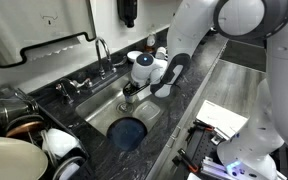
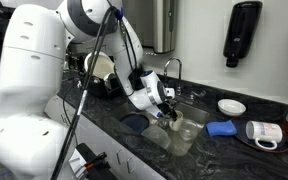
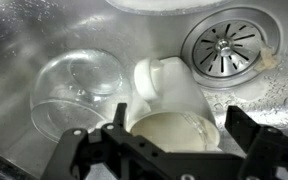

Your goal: Put the fork in the white cup then move the cup to the right

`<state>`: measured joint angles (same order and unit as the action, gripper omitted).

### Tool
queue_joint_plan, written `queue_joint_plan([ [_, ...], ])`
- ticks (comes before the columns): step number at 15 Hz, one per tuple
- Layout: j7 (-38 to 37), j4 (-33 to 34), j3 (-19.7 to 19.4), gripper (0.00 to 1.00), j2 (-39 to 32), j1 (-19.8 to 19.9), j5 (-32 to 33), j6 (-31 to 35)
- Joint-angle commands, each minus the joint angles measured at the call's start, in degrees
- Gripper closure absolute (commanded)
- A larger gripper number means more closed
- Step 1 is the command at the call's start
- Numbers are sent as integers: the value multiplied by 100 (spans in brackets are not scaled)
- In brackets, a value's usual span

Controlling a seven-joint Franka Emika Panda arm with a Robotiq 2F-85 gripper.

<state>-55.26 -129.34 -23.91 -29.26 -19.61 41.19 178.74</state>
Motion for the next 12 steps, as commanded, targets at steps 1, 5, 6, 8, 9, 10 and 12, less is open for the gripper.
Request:
queue_joint_plan([
  [1, 186, -292, 178, 0, 428, 91, -16, -417],
  [5, 1598, -809, 1496, 0, 1322, 1057, -662, -1649],
  [6, 1967, -902, 1794, 0, 1598, 1266, -911, -2038],
  [8, 2791, -941, 1895, 0, 2040, 1306, -1683, -2580],
  [9, 3198, -967, 1922, 0, 2295, 1332, -2027, -2763],
  [10, 3512, -961, 1967, 0, 2481, 1400, -2301, -2886],
  [12, 4440, -979, 2128, 0, 2774, 1573, -3159, -2963],
])
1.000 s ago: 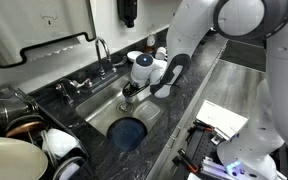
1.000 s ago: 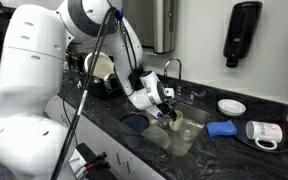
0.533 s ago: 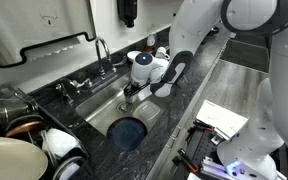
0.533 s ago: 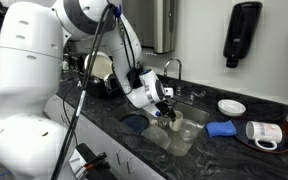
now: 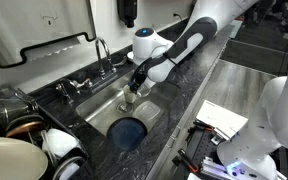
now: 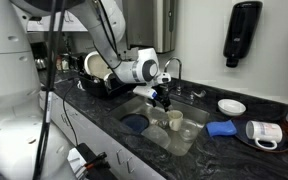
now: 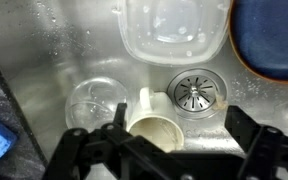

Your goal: Put the fork in the white cup then move the cup to the right

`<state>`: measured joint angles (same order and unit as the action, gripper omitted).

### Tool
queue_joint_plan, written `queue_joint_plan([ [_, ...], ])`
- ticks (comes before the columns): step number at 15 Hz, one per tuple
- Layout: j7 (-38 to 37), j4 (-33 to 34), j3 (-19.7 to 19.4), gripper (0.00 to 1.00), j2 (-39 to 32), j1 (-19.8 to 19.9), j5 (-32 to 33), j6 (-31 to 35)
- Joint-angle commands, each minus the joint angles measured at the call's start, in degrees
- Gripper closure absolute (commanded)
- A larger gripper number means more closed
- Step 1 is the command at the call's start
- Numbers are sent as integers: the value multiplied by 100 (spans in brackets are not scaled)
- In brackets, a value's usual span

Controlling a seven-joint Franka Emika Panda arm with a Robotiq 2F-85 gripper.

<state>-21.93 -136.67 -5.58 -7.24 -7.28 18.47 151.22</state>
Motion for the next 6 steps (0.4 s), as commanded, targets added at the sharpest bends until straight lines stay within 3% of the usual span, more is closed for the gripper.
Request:
queue_joint_plan([
  [1, 1545, -248, 364, 0, 677, 366, -1357, -272],
  [4, 2886, -171, 360, 0, 924, 465, -2587, -613],
  [6, 3330, -129, 293, 0, 1025, 496, -2932, -874],
])
